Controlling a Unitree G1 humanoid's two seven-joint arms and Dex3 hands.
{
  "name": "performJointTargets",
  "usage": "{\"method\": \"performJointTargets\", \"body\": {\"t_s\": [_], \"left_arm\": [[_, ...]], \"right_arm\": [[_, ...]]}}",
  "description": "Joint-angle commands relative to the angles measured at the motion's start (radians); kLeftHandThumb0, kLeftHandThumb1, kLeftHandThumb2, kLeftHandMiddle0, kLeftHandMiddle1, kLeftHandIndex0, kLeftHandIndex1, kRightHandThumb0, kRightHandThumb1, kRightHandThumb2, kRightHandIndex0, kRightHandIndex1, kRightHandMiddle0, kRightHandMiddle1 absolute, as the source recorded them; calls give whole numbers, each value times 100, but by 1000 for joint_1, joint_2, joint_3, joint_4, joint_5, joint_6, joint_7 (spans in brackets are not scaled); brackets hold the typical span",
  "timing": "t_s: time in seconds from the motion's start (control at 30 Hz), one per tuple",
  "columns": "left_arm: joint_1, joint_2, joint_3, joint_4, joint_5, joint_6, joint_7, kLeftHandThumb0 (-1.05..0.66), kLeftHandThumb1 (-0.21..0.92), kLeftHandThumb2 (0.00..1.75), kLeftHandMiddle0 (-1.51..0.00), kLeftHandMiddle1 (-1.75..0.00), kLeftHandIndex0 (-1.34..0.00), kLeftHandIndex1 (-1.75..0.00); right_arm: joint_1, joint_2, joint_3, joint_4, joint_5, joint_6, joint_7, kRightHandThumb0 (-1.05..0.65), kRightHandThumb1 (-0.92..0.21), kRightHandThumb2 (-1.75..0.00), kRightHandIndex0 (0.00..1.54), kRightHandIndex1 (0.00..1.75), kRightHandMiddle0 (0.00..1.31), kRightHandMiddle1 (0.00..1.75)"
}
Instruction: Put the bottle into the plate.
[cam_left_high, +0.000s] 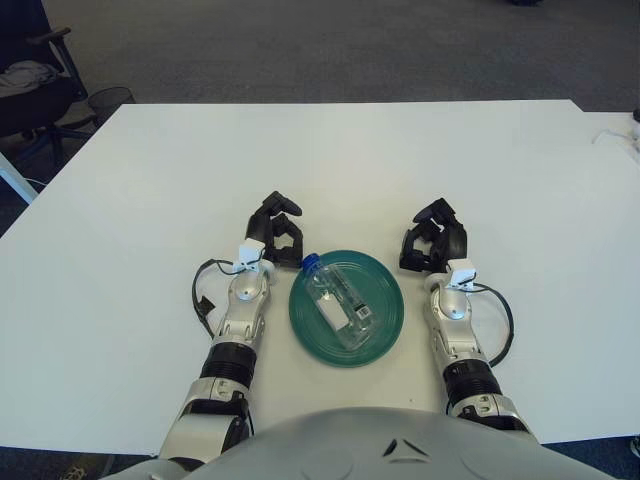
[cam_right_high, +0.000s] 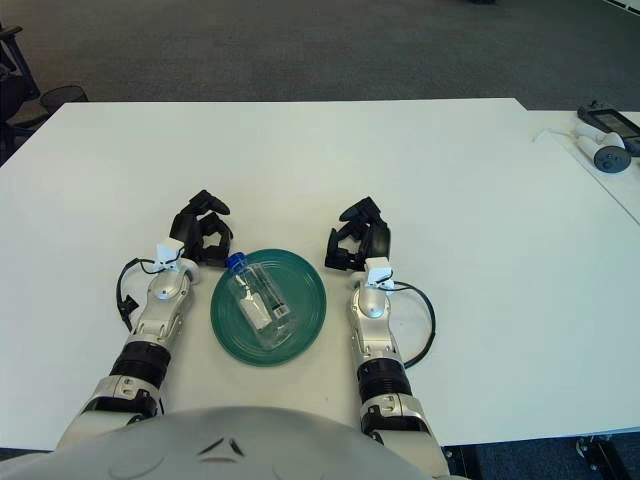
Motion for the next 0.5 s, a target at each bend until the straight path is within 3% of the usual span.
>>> {"method": "performJointTargets", "body": {"t_s": [0.0, 0.47], "left_arm": [[33, 1, -7, -23, 4, 45, -2, 0, -9, 175, -93, -165, -71, -175], [51, 0, -18, -76, 36, 91, 33, 0, -9, 175, -92, -166, -71, -175]], "right_arm": [[104, -4, -12, 69, 5, 27, -3, 0, -3, -162, 85, 166, 61, 175], [108, -3, -10, 61, 2, 25, -5, 0, -3, -163, 84, 167, 61, 175]]}}
